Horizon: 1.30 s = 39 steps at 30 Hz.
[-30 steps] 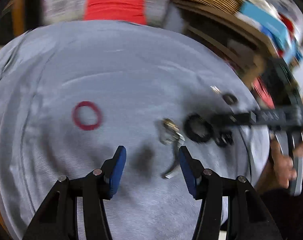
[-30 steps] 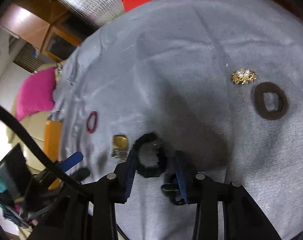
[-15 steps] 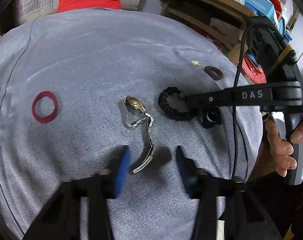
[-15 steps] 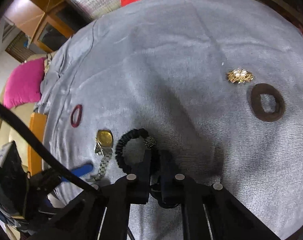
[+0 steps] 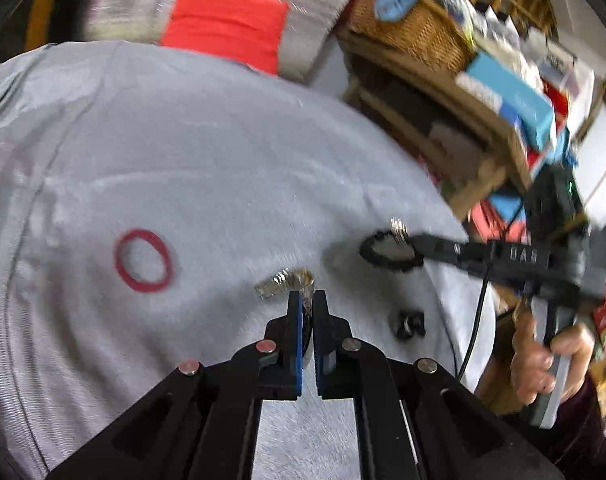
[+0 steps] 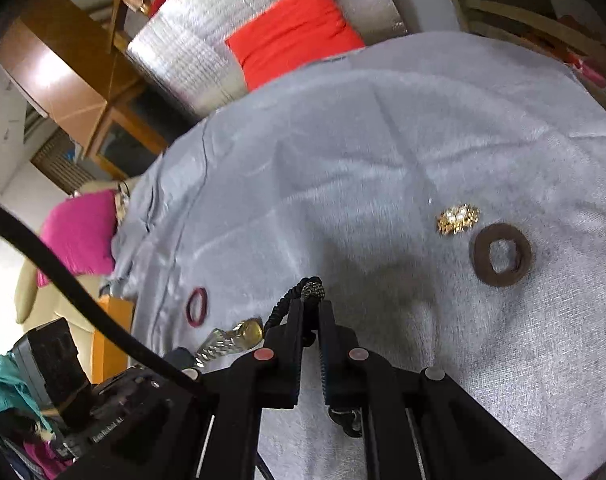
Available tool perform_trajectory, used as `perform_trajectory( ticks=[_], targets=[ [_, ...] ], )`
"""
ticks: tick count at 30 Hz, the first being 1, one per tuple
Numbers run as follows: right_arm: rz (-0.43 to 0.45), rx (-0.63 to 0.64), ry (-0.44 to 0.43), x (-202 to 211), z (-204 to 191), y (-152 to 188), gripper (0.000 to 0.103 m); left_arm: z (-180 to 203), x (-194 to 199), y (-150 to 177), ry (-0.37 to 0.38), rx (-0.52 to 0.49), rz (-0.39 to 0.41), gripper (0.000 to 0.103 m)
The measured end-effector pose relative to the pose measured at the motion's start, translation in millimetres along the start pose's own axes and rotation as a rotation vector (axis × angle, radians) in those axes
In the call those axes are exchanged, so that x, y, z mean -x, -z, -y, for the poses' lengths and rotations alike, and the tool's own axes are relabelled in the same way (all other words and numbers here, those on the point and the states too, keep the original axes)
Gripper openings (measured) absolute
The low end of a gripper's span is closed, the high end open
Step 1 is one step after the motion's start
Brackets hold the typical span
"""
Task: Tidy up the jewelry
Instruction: 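Grasp the silver watch with the left tool while the right tool grasps the black beaded bracelet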
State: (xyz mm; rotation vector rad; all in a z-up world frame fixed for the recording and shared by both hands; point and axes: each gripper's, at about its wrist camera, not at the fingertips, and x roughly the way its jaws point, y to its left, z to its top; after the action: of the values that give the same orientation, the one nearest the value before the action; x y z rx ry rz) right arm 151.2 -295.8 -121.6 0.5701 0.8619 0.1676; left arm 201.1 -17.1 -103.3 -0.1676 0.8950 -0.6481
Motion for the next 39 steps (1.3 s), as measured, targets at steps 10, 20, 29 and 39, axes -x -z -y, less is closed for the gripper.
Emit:
perform_trajectory(
  ticks=[10, 20, 29, 39],
  targets=[
    [-0.014, 0.013, -0.017, -5.7, -11.7, 3.4, 0.008, -12.4, 28.3, -14.6, 0.022, 0.005, 0.12, 0.002],
    [-0.004, -0.008, -0.004, -5.5, -9.9, 4.3, 0.008, 5.7, -27.0, 0.8, -0.157, -0.103, -0.046, 0.063],
    [0.004, -0.039, -0.002, -1.2, -1.9, 3.3, 0.008, 12.4, -72.5, 5.0, -0.224, -0.162, -0.115, 0.065],
    [0.021, -0.023, 0.001, 1.1, -7.0, 5.3, 0.008, 6.5, -72.1, 3.5, -0.243, -0.124, -0.078, 0.021]
  ],
)
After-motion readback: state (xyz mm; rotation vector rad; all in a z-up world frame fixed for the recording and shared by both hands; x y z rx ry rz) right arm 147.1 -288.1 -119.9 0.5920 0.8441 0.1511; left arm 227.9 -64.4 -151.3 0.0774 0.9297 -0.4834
